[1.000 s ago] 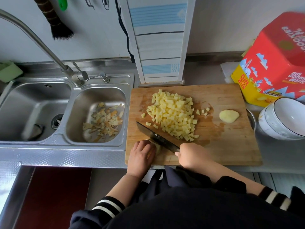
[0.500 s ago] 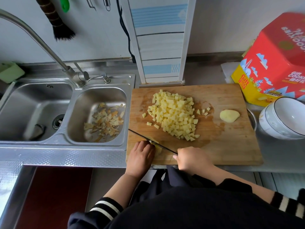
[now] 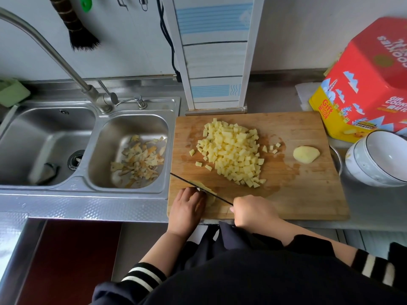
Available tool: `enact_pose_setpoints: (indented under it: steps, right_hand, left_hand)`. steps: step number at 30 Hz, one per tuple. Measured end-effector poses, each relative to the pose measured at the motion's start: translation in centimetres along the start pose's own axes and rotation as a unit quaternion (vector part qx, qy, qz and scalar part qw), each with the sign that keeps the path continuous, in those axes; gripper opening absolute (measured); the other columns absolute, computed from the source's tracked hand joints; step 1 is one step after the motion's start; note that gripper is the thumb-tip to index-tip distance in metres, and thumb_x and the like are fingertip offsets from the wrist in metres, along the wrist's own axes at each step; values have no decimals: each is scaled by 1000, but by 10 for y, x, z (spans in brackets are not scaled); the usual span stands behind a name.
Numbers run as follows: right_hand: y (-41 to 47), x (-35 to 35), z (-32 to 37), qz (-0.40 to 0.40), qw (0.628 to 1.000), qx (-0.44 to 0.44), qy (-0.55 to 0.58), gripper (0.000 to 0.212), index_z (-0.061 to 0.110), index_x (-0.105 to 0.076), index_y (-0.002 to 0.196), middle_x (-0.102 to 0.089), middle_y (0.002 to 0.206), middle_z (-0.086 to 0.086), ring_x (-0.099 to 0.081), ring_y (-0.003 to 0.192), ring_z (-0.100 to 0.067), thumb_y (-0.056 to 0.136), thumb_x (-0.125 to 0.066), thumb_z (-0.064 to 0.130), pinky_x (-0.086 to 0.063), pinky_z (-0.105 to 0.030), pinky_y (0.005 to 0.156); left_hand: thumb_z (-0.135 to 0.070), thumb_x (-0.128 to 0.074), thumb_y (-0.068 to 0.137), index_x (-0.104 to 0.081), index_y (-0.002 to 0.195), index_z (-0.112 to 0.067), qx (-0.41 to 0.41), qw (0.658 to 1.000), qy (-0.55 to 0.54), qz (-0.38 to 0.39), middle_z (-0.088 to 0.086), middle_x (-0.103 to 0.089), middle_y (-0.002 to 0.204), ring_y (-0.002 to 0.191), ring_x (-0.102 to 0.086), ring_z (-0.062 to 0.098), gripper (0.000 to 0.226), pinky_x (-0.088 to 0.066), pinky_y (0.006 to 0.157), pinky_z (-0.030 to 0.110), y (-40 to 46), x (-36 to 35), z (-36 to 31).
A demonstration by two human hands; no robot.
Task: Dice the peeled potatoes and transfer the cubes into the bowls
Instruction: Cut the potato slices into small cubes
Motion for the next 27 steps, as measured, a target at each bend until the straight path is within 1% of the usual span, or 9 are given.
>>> enact_pose_setpoints:
  steps: [3,6,9,11,14,16,18,23,27]
  right_hand:
    - [6,-3,-3,3,1000,-9,16,20,9,-52,76,-50,65,-2,-51,60,-21,95,-46,11,-32,-29,47]
    - [10,-5,-5,8,999,-25,22,26,11,-49,69,-51,64,-2,-54,62,-22,95,-47,11,-34,-29,49]
    - [11,-4,-7,12,999,-38,32,30,13,-48,67,-52,67,-1,-57,70,-24,97,-48,15,-40,-30,56]
    - [10,0,-7,14,998,-43,45,28,11,-52,75,-52,70,0,-58,76,-25,101,-46,22,-43,-31,65]
    - [6,5,-6,18,997,-51,55,26,9,-62,94,-61,86,-5,-62,88,-27,102,-44,27,-45,-32,71]
    - [4,6,-6,14,997,-51,51,25,9,-62,95,-60,86,-6,-63,91,-28,102,-45,26,-46,-33,72]
    - [4,6,-5,9,998,-49,49,25,9,-62,94,-60,86,-5,-62,88,-29,102,-45,25,-47,-34,72]
    - [6,7,-10,-12,996,-64,68,30,11,-56,83,-52,70,0,-52,67,-21,102,-45,32,-41,-30,61]
    - [3,5,-15,-27,991,-77,106,38,18,-42,68,-52,68,1,-49,60,-16,101,-45,35,-33,-28,51]
  left_hand:
    - [-30,-52,92,-68,94,-9,8,1000,-2,-4,6,-62,95,89,-49,21,27,-41,74,27,-1,0,-1]
    - [-31,-52,93,-66,93,-10,10,1000,-11,-5,6,-61,95,89,-49,21,25,-42,74,28,-2,-1,0]
    - [-31,-52,93,-64,93,-13,13,1000,-14,-5,5,-60,94,88,-50,21,22,-44,73,30,-2,0,0]
    - [-32,-52,93,-64,92,-12,16,1000,-14,-6,4,-60,93,87,-50,21,23,-44,72,30,-2,0,0]
    - [-31,-53,93,-65,91,-12,14,1000,-19,-7,4,-60,92,87,-51,22,23,-42,74,28,-2,0,0]
    - [-31,-54,93,-66,92,-12,16,1000,-22,-7,4,-61,92,88,-51,23,23,-41,75,27,-2,-1,1]
    - [-30,-54,92,-67,92,-11,18,1000,-21,-5,5,-61,93,88,-52,23,23,-41,75,28,-2,-3,2]
    - [-31,-53,92,-68,91,-11,27,999,-24,5,4,-61,93,88,-49,21,26,-38,75,25,-2,-2,1]
    - [-31,-54,91,-69,91,-12,27,999,-32,6,3,-63,93,88,-48,18,25,-34,75,21,0,1,0]
Point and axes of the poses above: each hand's wrist, its own y-axis towards the middle knuckle, its own x-axis out of the back of the hand, z = x × y, the point moved 6 cm from there along y, towards the middle knuckle
